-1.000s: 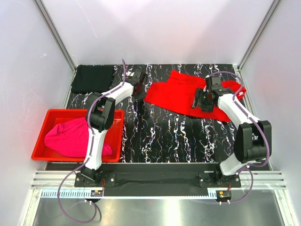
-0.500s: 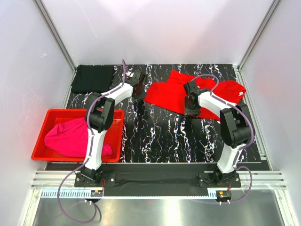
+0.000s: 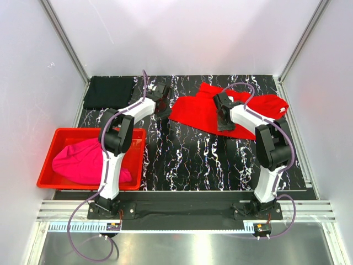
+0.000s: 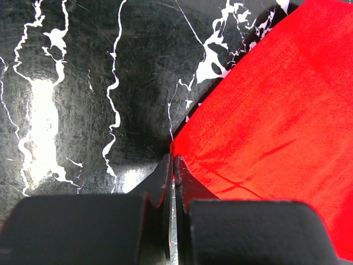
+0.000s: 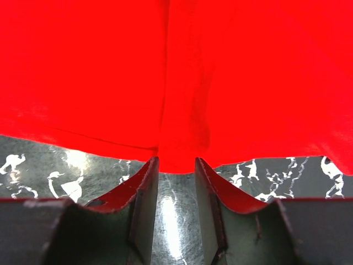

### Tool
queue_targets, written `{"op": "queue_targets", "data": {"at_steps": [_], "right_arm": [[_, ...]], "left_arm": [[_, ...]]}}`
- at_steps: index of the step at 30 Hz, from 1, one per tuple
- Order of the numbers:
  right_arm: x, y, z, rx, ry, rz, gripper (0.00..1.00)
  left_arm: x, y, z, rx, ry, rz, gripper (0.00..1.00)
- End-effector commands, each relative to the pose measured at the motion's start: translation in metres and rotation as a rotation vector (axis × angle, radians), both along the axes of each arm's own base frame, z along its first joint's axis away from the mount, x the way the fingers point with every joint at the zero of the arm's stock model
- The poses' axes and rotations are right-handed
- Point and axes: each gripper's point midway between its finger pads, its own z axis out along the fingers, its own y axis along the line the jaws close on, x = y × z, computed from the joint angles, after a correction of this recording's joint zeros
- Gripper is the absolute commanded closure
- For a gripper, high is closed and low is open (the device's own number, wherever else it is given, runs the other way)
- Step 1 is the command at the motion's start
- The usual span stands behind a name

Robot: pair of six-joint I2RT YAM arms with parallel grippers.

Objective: Fold and stack the t-shirts
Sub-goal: Flatten the tshirt out

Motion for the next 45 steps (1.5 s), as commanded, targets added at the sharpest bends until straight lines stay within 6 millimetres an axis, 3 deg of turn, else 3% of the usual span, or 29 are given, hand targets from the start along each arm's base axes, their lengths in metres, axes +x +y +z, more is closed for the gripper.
{"op": "queue_targets", "data": {"at_steps": [1,7,14,24,32,38,42,45], "right_arm": [[0.011,0.014,0.010,0.051,-0.045,0.025,0.60],[0.008,0.014,-0.008,0.044,-0.001,0.026,0.59],[0.010,0.006,-0.011,-0.001,-0.008,0.007,0.64],[0.007,-0.002,0.009,-0.022,-0.042,-0.013,0.99],[0.004,-0.005,0.068,0.030,-0.143,-0.035,1.00],[0.005,-0.026,0.129,0.068,-0.267,-0.084,1.00],[0.005,-0.058,0.192,0.045,-0.446,-0.163,1.00],[-0.005,-0.096,0.257,0.019,-0.632,-0.267,1.00]], "left_arm": [[0.011,-0.003,0.038,-0.039,-0.087,-0.014,1.00],[0.010,-0.005,0.037,-0.046,-0.084,-0.016,1.00],[0.010,-0.004,0.039,-0.047,-0.087,-0.018,1.00],[0.010,-0.002,0.037,-0.042,-0.082,-0.016,1.00],[0.017,0.009,0.057,-0.055,-0.134,-0.008,1.00],[0.020,0.018,0.093,-0.088,-0.216,-0.005,1.00],[0.023,0.028,0.134,-0.118,-0.302,-0.003,1.00],[0.025,0.045,0.172,-0.108,-0.375,0.015,1.00]]}}
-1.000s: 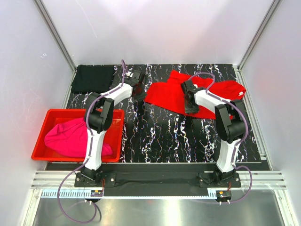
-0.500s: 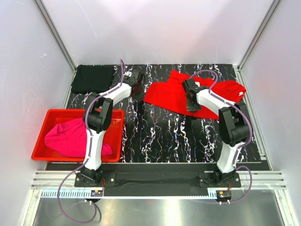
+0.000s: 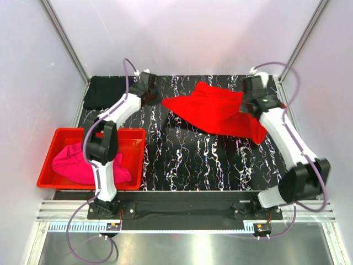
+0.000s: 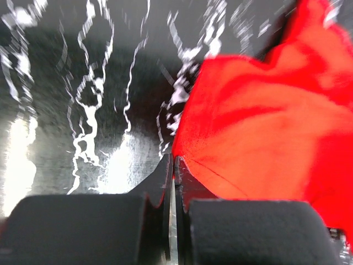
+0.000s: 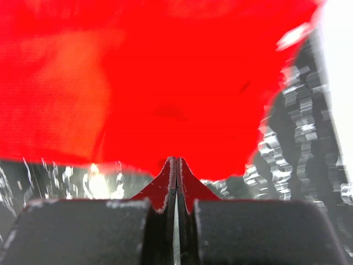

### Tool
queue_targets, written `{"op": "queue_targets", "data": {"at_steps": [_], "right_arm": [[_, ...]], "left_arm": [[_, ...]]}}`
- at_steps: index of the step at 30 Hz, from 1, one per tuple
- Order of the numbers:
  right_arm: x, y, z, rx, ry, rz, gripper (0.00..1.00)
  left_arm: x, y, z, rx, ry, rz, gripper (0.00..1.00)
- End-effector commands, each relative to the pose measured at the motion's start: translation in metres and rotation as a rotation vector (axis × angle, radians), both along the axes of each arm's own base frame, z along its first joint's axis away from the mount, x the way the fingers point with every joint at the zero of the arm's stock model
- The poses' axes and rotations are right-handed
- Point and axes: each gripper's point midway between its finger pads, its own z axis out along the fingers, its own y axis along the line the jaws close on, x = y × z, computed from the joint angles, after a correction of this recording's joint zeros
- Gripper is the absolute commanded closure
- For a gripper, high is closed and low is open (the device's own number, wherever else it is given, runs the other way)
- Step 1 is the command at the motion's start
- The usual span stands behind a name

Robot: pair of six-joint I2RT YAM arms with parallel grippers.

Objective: Fold and stack the t-shirts
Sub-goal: Flatten the tshirt out

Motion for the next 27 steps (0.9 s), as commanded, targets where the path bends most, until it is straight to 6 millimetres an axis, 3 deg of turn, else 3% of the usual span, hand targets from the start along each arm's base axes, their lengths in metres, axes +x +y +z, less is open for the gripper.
{"op": "queue_targets", "data": {"at_steps": [1,4,9,12,14,15,16,17,18,19,20,21,22,23,24,27], "right_arm": [[-0.008,-0.047,0.100,-0.029,-0.277,-0.144,1.00],[-0.018,-0.080,0.148,-0.037,-0.400,-0.223,1.00],[-0.041,-0.111,0.218,-0.085,-0.582,-0.305,1.00],[-0.048,-0.106,0.244,-0.060,-0.658,-0.260,1.00],[-0.045,-0.091,0.241,0.001,-0.622,-0.197,1.00],[-0.038,-0.071,0.205,0.064,-0.485,-0.110,1.00],[-0.037,-0.054,0.188,0.137,-0.432,-0.058,1.00],[-0.036,-0.033,0.148,0.235,-0.325,-0.003,1.00],[-0.042,0.001,0.132,0.362,-0.271,0.121,0.93],[-0.047,0.015,0.111,0.423,-0.216,0.146,0.87],[-0.052,0.028,0.092,0.479,-0.158,0.162,0.77],[-0.063,0.042,0.048,0.511,-0.032,0.184,0.74],[-0.073,0.057,0.029,0.503,0.030,0.216,0.70],[-0.080,0.063,0.011,0.495,0.077,0.210,0.60],[-0.088,0.068,-0.021,0.493,0.140,0.206,0.54],[-0.091,0.081,-0.070,0.530,0.231,0.227,0.40]], "left_arm": [[0.012,0.021,0.094,-0.030,-0.219,0.018,1.00],[0.012,0.039,0.127,-0.024,-0.280,0.035,1.00],[0.001,0.066,0.193,-0.022,-0.412,0.035,1.00],[-0.009,0.070,0.223,-0.013,-0.481,0.006,1.00],[-0.014,0.066,0.222,-0.027,-0.467,-0.022,1.00],[-0.016,0.061,0.218,-0.041,-0.449,-0.047,1.00],[-0.019,0.059,0.204,-0.045,-0.418,-0.058,1.00],[-0.018,0.056,0.196,-0.055,-0.412,-0.064,1.00],[-0.020,0.054,0.183,-0.069,-0.388,-0.067,1.00],[-0.022,0.054,0.160,-0.068,-0.342,-0.064,1.00],[-0.022,0.052,0.150,-0.074,-0.325,-0.065,1.00],[-0.023,0.051,0.141,-0.086,-0.301,-0.061,1.00],[-0.022,0.048,0.130,-0.095,-0.275,-0.066,1.00],[-0.022,0.046,0.124,-0.102,-0.265,-0.068,1.00],[-0.021,0.043,0.123,-0.114,-0.261,-0.074,1.00],[-0.016,0.040,0.119,-0.117,-0.252,-0.076,1.00]]}}
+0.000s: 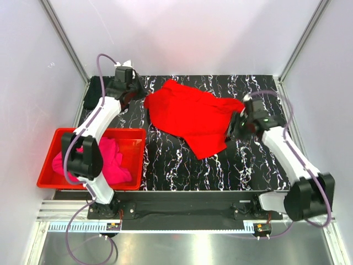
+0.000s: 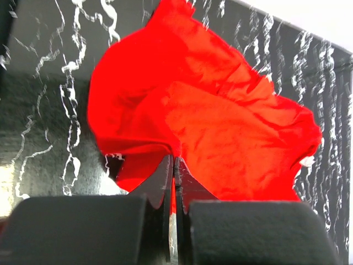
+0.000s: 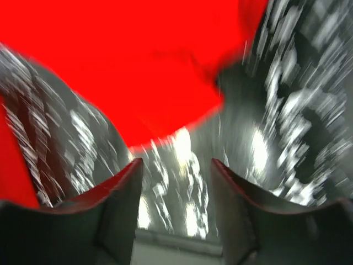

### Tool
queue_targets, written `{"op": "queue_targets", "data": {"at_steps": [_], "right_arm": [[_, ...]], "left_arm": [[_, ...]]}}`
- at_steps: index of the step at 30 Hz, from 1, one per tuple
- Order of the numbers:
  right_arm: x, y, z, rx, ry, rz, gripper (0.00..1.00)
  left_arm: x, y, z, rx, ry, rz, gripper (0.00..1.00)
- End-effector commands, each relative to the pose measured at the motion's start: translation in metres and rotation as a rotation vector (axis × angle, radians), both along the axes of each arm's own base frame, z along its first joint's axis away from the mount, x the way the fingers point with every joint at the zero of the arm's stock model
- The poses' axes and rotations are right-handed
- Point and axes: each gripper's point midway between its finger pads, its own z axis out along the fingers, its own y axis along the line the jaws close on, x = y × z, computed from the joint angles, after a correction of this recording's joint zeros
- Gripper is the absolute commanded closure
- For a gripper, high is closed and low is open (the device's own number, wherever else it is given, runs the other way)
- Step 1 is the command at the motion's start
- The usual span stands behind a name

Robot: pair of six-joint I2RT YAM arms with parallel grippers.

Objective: Fold and stack the t-shirts
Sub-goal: Flatten the tshirt out

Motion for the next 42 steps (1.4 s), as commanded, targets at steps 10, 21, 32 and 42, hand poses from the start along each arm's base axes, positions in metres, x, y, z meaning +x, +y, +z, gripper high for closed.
{"op": "queue_targets", "data": {"at_steps": [10,21,32,42], "right_arm": [[0.032,0.041,-0.095,0.119,0.111,0.118,0.36],[0.070,0.026,-0.103,0.012,0.064,0.124,0.35],[0.070,0.038,-0.106,0.063,0.065,0.182,0.39],[0.049,0.044,-0.090,0.131,0.069,0.173,0.55]], "left_arm": [[0.008,-0.012,0.009,-0.034,-0.040,-0.036,1.00],[0.012,-0.015,0.002,-0.031,-0.025,-0.043,1.00],[0.014,-0.015,-0.002,-0.024,-0.019,-0.043,1.00],[0.015,-0.013,-0.004,-0.013,-0.015,-0.040,1.00]]}}
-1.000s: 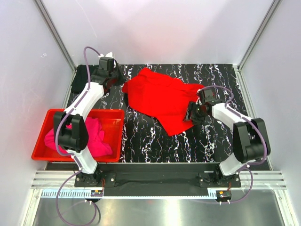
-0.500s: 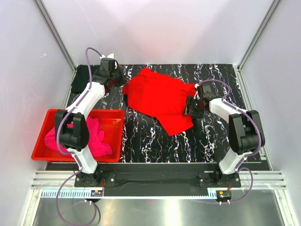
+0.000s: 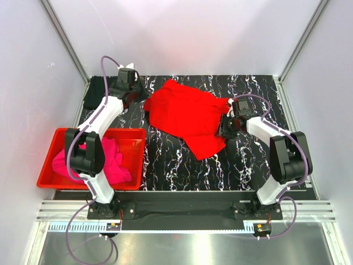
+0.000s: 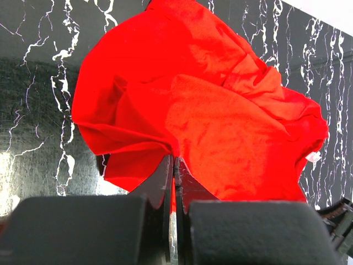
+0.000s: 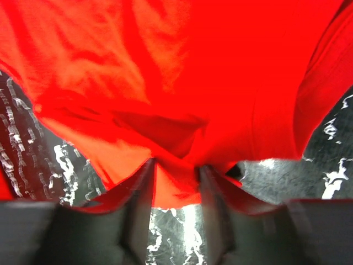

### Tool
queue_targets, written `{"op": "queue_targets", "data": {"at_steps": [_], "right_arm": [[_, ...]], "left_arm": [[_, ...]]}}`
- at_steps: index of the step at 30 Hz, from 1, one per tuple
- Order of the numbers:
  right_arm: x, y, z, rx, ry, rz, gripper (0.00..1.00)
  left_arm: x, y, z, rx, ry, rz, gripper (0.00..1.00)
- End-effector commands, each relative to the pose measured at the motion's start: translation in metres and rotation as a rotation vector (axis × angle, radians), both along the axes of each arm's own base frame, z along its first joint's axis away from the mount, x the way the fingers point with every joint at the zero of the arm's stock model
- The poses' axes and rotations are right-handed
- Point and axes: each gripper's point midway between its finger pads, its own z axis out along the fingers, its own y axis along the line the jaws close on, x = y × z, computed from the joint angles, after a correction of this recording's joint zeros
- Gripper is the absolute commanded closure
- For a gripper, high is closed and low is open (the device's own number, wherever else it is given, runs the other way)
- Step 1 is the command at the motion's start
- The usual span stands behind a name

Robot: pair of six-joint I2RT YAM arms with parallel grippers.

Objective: Fold and stack the t-shirts
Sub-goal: Flatten the tshirt out

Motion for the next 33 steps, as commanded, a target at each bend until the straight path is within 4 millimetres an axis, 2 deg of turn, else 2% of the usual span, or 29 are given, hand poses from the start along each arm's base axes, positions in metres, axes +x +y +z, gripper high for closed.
{"op": "queue_targets", "data": {"at_steps": [1,5,8,9,13,14,15,16,18,19,21,22,23,24,25,26,27,28,29,30,31,32,33], "right_arm": [[0.001,0.006,0.026,0.057,-0.061,0.003,0.60],[-0.001,0.006,0.027,0.057,-0.042,-0.004,0.84],[-0.006,0.005,0.035,0.059,-0.040,-0.011,0.90],[-0.007,0.004,0.036,0.056,-0.040,-0.015,0.99],[-0.007,0.001,0.067,0.060,-0.088,-0.045,1.00],[-0.005,-0.004,0.089,0.057,-0.130,-0.080,1.00],[-0.007,-0.009,0.096,0.049,-0.147,-0.094,1.00],[-0.001,-0.013,0.118,0.059,-0.189,-0.126,1.00],[0.002,-0.039,0.159,0.045,-0.281,-0.227,1.00],[0.009,-0.048,0.193,0.057,-0.354,-0.269,1.00],[0.009,-0.075,0.238,0.024,-0.457,-0.353,1.00],[0.011,-0.083,0.281,0.015,-0.555,-0.368,1.00],[0.007,-0.093,0.295,-0.019,-0.575,-0.398,1.00],[0.006,-0.100,0.313,-0.034,-0.611,-0.414,1.00],[0.003,-0.104,0.348,-0.043,-0.692,-0.417,1.00],[0.000,-0.111,0.358,-0.074,-0.706,-0.442,1.00],[-0.003,-0.116,0.373,-0.085,-0.739,-0.456,1.00],[-0.011,-0.120,0.403,-0.090,-0.810,-0.468,1.00],[-0.018,-0.127,0.415,-0.112,-0.836,-0.496,1.00],[-0.024,-0.131,0.429,-0.121,-0.870,-0.512,1.00],[-0.036,-0.135,0.456,-0.123,-0.934,-0.524,1.00],[-0.044,-0.140,0.470,-0.132,-0.971,-0.547,1.00],[-0.053,-0.141,0.484,-0.128,-1.008,-0.553,1.00]], "left_arm": [[0.011,-0.005,0.020,-0.004,-0.070,-0.018,1.00],[0.011,-0.004,0.021,0.000,-0.072,-0.019,1.00],[0.010,-0.004,0.023,0.005,-0.075,-0.021,1.00],[0.010,-0.003,0.025,0.006,-0.080,-0.021,1.00],[0.009,-0.001,0.037,0.004,-0.110,-0.016,1.00],[0.008,0.001,0.044,-0.001,-0.123,-0.014,1.00],[0.007,0.001,0.044,-0.002,-0.123,-0.015,1.00],[0.006,0.004,0.055,-0.009,-0.143,-0.012,1.00],[0.004,0.007,0.070,-0.025,-0.166,-0.006,1.00],[0.002,0.011,0.088,-0.034,-0.200,0.002,1.00],[0.000,0.014,0.107,-0.046,-0.233,0.005,1.00],[-0.003,0.018,0.120,-0.049,-0.250,0.012,1.00],[-0.004,0.020,0.140,-0.057,-0.290,0.014,1.00],[-0.007,0.023,0.151,-0.063,-0.305,0.015,1.00],[-0.008,0.027,0.162,-0.068,-0.326,0.022,1.00],[-0.014,0.029,0.189,-0.079,-0.381,0.022,1.00],[-0.017,0.032,0.200,-0.081,-0.401,0.024,1.00],[-0.021,0.037,0.214,-0.084,-0.429,0.030,1.00],[-0.024,0.039,0.226,-0.084,-0.453,0.028,1.00],[-0.034,0.041,0.253,-0.089,-0.506,0.024,1.00],[-0.038,0.044,0.265,-0.088,-0.533,0.027,1.00],[-0.043,0.045,0.277,-0.082,-0.563,0.020,1.00],[-0.056,0.046,0.304,-0.085,-0.627,0.011,1.00]]}}
